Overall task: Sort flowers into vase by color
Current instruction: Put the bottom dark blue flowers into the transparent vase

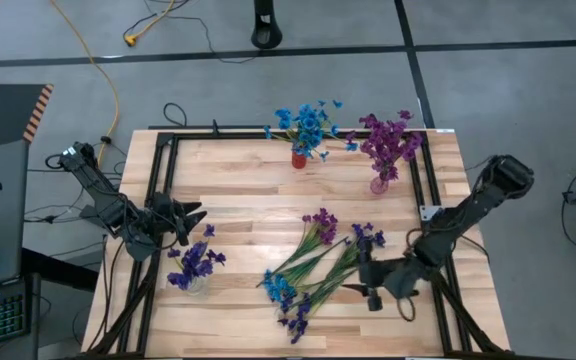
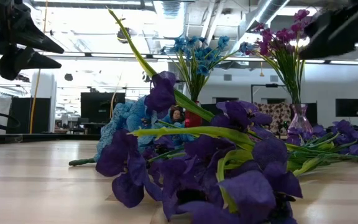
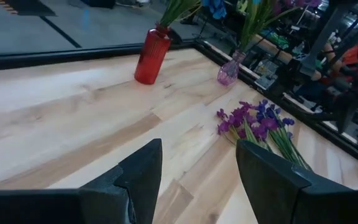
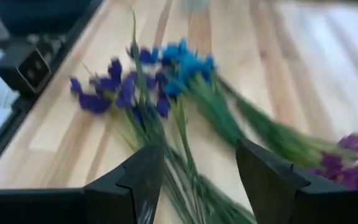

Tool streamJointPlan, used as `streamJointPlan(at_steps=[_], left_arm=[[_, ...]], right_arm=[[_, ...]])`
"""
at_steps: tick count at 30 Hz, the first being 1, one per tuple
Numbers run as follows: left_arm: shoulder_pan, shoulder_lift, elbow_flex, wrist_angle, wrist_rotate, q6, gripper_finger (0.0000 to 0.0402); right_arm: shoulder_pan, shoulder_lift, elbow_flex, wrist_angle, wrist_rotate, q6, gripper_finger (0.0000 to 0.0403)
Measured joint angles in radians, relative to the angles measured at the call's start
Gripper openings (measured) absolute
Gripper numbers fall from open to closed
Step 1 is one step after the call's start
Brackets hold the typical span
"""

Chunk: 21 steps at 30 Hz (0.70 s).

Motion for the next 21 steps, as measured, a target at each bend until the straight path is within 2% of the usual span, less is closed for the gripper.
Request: streamJointPlan(at_steps=[5,11,15,21], left_arm=[[0.043,0.0,0.0,0.05,0.025,0.06,0.0194],[0.168,0.0,0.0,0.161,0.128,0.249,0.0194],[0.278,0.0,0.0,0.192,0.214,0.344,0.0194],[0.459,-0.002,0.0,0.287,0.407,0.502,0.0194]], right_arm=[[-0.073,0.052,0.03,-0.045,-0.115,0.005,0.0228],[-0.124,0.093,0.059,-0.064,-0.155,-0.006,0.0228],[-0.142,0.102,0.07,-0.089,-0.209,-0.007,0.0228],[-0.134,0.101,0.085,-0.165,-0.238,-0.006,0.0228]])
